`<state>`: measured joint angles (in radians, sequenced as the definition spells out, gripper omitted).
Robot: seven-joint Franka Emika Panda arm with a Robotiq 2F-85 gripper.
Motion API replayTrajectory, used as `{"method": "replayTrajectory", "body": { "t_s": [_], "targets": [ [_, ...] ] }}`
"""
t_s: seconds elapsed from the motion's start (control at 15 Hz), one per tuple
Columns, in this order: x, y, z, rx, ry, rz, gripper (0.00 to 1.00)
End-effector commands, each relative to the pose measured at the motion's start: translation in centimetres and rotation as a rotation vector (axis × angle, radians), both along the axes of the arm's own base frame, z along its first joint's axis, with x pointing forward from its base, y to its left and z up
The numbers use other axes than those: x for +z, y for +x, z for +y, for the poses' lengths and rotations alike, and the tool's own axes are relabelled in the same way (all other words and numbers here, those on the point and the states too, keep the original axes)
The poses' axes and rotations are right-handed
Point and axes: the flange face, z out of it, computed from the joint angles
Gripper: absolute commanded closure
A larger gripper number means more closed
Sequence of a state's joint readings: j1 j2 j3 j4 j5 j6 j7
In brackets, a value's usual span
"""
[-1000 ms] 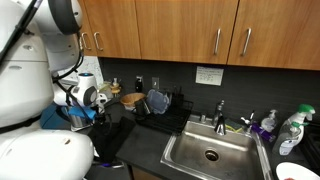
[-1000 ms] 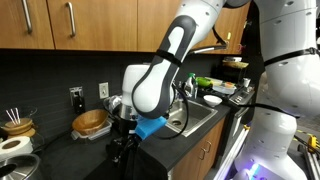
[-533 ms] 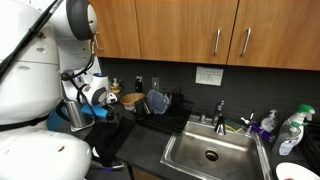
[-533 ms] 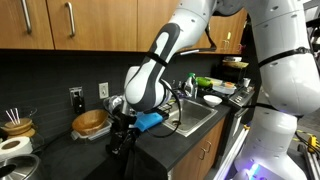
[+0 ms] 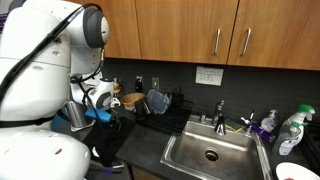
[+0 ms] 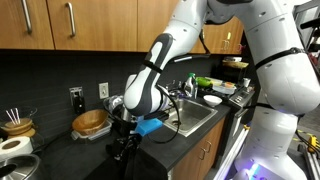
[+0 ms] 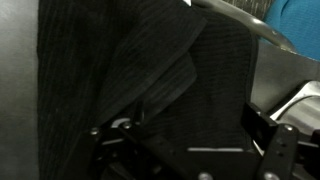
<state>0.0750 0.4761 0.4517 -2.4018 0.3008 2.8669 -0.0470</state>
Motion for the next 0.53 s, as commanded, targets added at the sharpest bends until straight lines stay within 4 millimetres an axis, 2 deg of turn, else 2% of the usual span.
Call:
{"method": "replayTrajectory", "body": {
  "t_s": [0.0,0.47],
  "targets": [
    [-0.9,0.3,-0.4,-0.014,0.019,0.034,0.00],
    [-1.7,0.4,-1.7,-0.047,0.025,0.050,0.00]
  ]
}}
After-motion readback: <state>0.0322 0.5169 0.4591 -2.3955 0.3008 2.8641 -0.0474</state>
